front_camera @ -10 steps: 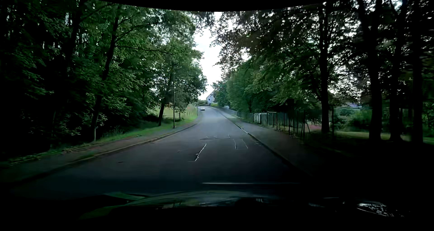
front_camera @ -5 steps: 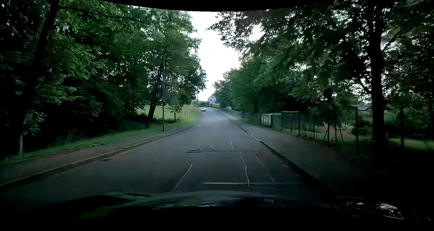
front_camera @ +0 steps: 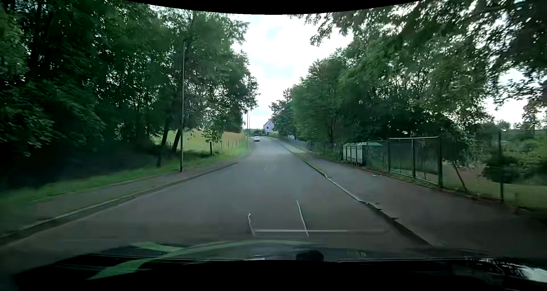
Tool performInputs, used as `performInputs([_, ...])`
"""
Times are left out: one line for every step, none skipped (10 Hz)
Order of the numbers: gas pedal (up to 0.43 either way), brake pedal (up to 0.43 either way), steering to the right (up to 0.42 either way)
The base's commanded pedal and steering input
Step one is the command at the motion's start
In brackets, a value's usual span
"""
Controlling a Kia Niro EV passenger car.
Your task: Follow the waypoints while adhering to traffic rules and regulations
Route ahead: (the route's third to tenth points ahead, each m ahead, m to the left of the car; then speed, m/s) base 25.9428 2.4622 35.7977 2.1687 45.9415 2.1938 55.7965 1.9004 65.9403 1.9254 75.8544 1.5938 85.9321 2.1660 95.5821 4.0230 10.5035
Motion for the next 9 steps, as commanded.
performInputs([0.118,0.000,-0.006])
performInputs([0.118,0.000,-0.006])
performInputs([0.130,0.000,-0.006])
performInputs([0.130,0.000,-0.006])
performInputs([0.130,0.000,-0.005])
performInputs([0.130,0.000,-0.006])
performInputs([0.130,0.000,-0.008])
performInputs([0.130,0.000,-0.008])
performInputs([0.130,0.000,-0.008])
